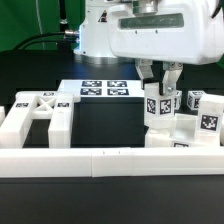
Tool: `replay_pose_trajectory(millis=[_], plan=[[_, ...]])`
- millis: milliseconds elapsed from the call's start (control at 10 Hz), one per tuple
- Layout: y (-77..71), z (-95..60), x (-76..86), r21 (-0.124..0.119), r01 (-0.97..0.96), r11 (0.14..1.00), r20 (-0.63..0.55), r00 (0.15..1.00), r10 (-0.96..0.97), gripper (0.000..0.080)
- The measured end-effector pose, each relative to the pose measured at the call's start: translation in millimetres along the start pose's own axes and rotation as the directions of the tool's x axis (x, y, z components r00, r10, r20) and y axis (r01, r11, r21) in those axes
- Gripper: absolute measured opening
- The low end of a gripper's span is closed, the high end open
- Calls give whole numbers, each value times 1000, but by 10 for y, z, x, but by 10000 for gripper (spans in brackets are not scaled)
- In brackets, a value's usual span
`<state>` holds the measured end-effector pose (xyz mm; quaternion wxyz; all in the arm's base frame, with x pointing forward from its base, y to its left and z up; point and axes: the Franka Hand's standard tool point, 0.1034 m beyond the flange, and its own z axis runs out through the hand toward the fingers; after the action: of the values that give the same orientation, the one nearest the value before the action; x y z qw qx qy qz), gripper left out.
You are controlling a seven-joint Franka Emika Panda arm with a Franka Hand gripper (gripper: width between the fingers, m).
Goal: Assemble chair
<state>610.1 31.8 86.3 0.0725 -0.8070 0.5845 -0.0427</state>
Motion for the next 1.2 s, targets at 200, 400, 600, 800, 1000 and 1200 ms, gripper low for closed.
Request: replay_pose_trajectory(millis=[200, 400, 600, 800, 1000, 1200], plan=[[-5, 3, -13, 1, -64, 998, 6, 998, 64, 285], [-6, 4, -17, 1, -4, 1000, 7, 1000, 4, 565], [-29, 2, -66, 6, 122, 993, 6, 993, -122, 633], [-56, -5, -46, 23, 287, 958, -16, 958, -287, 645], [-54, -3, -41, 20, 435, 900, -20, 900, -435, 649], [-56, -4, -41, 11, 602, 798, -25, 798, -602, 649]])
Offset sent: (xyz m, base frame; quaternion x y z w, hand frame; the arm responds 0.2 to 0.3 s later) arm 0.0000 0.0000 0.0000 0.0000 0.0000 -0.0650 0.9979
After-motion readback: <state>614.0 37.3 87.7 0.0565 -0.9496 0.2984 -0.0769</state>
